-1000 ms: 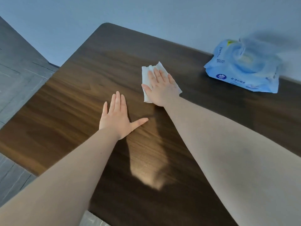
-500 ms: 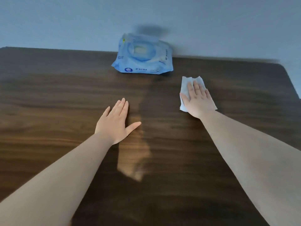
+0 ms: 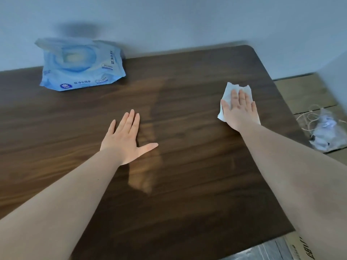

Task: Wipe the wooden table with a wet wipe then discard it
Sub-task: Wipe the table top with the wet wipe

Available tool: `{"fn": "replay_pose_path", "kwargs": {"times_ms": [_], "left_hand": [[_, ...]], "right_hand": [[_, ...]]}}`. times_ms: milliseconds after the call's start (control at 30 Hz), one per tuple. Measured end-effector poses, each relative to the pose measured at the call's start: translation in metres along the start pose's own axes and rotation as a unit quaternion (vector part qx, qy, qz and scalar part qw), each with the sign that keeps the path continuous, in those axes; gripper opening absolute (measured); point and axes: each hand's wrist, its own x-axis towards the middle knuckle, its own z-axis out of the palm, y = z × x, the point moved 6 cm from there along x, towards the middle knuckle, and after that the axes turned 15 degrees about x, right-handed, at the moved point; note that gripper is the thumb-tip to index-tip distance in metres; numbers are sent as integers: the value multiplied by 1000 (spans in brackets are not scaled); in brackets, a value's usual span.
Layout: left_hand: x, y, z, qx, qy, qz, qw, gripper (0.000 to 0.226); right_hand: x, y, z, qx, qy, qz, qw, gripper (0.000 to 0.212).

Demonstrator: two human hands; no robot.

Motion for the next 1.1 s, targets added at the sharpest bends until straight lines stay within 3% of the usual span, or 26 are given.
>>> {"fn": "replay_pose_path", "kwargs": {"times_ms": [233,367,733,1100], "left_hand": [[-4,2,-3,-10,-3,-8,1000,109],[-22,-2,-1,-30,12,-21,999,101],[-134,-135,64,-73,-38,-181,980,103],[-297,-275,184,-124,-142,-386,903,131]], "right_hand": [[-33,7,3,14,-6,38,999,65],[-62,-28,21,14,-18,-5,1000,66],[-159,-243,127,-23,-100,-240,965,66],[-269,-427,215,-59,-131,-415,898,65]]}}
